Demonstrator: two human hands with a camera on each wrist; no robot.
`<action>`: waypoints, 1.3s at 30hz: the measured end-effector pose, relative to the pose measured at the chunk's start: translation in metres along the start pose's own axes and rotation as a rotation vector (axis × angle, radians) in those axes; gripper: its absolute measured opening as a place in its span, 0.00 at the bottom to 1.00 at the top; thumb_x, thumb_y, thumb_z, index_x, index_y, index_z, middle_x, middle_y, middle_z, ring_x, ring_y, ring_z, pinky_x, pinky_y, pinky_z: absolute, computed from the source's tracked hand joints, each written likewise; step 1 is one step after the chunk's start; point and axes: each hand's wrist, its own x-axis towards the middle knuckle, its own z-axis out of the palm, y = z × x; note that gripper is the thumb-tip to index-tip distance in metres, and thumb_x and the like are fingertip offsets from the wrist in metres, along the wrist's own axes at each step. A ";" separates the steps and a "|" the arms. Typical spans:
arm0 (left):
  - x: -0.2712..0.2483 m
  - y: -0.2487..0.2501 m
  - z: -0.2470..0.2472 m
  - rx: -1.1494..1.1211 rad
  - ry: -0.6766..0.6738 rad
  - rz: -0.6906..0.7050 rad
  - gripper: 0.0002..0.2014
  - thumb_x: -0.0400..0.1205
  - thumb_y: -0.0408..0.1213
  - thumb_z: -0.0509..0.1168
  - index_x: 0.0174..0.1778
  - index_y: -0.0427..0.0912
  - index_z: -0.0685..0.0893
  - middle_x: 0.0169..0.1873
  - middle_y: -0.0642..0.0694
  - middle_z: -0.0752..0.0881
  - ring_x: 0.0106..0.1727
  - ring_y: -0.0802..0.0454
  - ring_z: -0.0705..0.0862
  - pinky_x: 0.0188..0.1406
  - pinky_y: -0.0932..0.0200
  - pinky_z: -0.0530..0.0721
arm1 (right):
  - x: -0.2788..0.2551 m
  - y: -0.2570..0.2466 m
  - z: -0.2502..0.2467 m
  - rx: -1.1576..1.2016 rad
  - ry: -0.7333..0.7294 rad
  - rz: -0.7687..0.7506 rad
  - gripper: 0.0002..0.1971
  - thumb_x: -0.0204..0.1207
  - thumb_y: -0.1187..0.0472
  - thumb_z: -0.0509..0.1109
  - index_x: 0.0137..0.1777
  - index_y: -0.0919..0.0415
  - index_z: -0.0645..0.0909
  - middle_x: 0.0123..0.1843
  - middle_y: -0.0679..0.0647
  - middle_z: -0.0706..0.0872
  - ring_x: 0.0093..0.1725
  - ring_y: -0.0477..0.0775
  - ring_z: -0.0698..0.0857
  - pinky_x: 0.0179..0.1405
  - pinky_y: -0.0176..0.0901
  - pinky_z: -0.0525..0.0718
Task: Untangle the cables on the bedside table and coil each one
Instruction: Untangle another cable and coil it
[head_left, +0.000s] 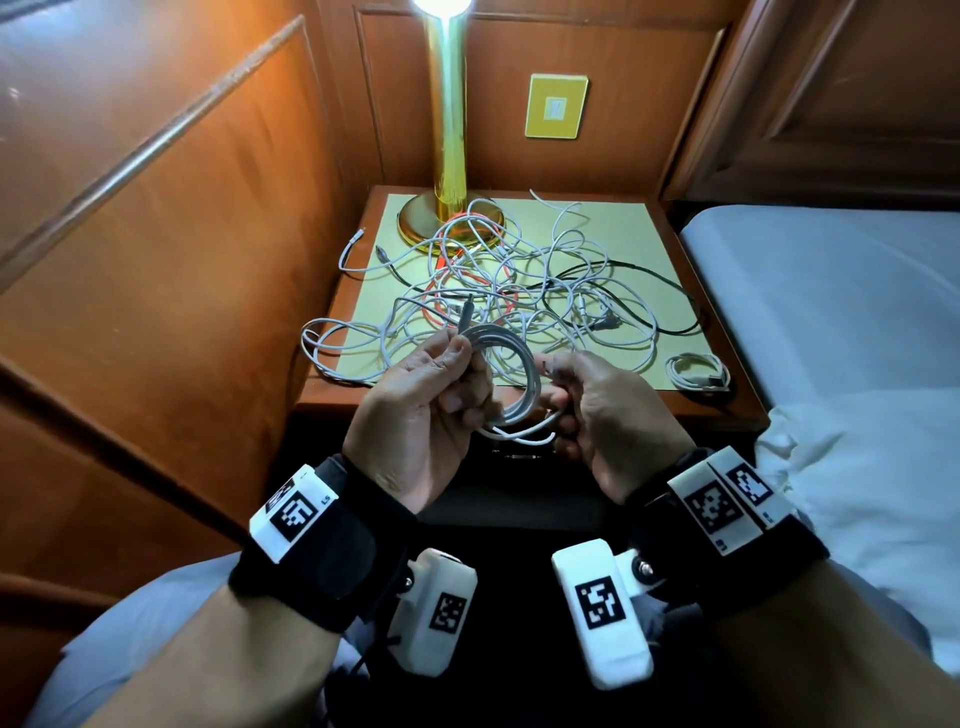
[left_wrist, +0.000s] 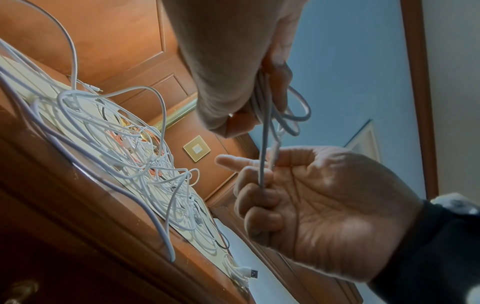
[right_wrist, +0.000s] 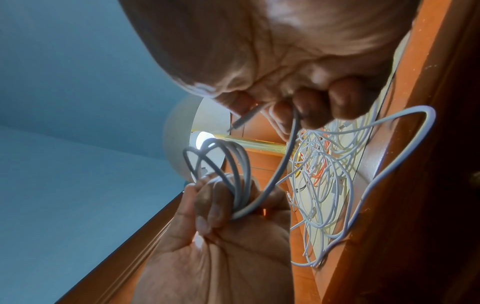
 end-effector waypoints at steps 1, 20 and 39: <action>0.000 0.000 0.000 -0.004 -0.009 -0.004 0.06 0.82 0.34 0.60 0.39 0.37 0.74 0.22 0.50 0.67 0.25 0.57 0.64 0.26 0.65 0.73 | -0.001 0.000 0.001 0.003 0.025 -0.027 0.13 0.85 0.48 0.62 0.52 0.53 0.85 0.27 0.45 0.70 0.26 0.45 0.64 0.26 0.42 0.58; 0.002 -0.003 -0.002 0.027 0.055 0.001 0.07 0.81 0.36 0.61 0.37 0.41 0.73 0.27 0.47 0.66 0.30 0.53 0.65 0.23 0.67 0.72 | -0.013 -0.002 0.003 -0.193 -0.108 -0.460 0.18 0.67 0.52 0.82 0.48 0.61 0.80 0.38 0.57 0.84 0.35 0.62 0.83 0.37 0.53 0.84; 0.005 -0.013 -0.010 0.487 0.203 0.087 0.13 0.91 0.37 0.56 0.40 0.39 0.76 0.29 0.48 0.77 0.27 0.56 0.73 0.23 0.65 0.71 | -0.011 0.005 0.005 -0.417 0.076 -0.745 0.17 0.73 0.57 0.77 0.60 0.49 0.80 0.37 0.59 0.85 0.35 0.65 0.86 0.38 0.65 0.86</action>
